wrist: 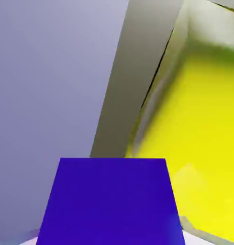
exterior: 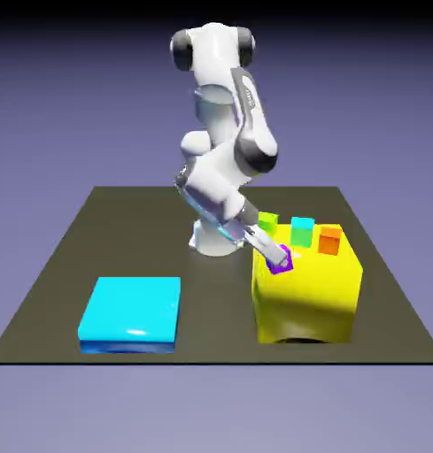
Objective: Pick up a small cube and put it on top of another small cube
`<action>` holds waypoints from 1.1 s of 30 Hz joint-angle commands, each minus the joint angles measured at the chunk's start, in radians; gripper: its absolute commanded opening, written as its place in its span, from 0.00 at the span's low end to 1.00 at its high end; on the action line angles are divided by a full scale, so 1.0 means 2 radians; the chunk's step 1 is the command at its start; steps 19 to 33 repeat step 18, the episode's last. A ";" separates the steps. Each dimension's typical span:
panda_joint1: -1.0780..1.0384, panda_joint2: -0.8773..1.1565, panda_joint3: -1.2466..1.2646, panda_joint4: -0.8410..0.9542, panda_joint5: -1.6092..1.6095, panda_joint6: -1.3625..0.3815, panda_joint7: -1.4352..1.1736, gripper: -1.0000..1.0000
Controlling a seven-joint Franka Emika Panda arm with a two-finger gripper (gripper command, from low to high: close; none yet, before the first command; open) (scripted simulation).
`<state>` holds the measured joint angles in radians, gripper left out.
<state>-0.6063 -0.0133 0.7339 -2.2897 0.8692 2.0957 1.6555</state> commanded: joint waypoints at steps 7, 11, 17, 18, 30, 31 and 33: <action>0.120 -0.099 -0.050 -0.013 -0.034 -0.057 0.145 0.00; 0.152 -0.121 -0.055 -0.010 -0.030 -0.075 0.155 0.00; 0.166 -0.086 -0.028 -0.041 -0.014 -0.003 0.144 1.00; 0.162 -0.097 -0.036 -0.032 -0.019 -0.025 0.148 1.00; 0.162 -0.097 -0.036 -0.032 -0.019 -0.025 0.148 1.00; 0.162 -0.097 -0.036 -0.032 -0.019 -0.025 0.148 1.00; 0.162 -0.097 -0.036 -0.032 -0.019 -0.025 0.148 1.00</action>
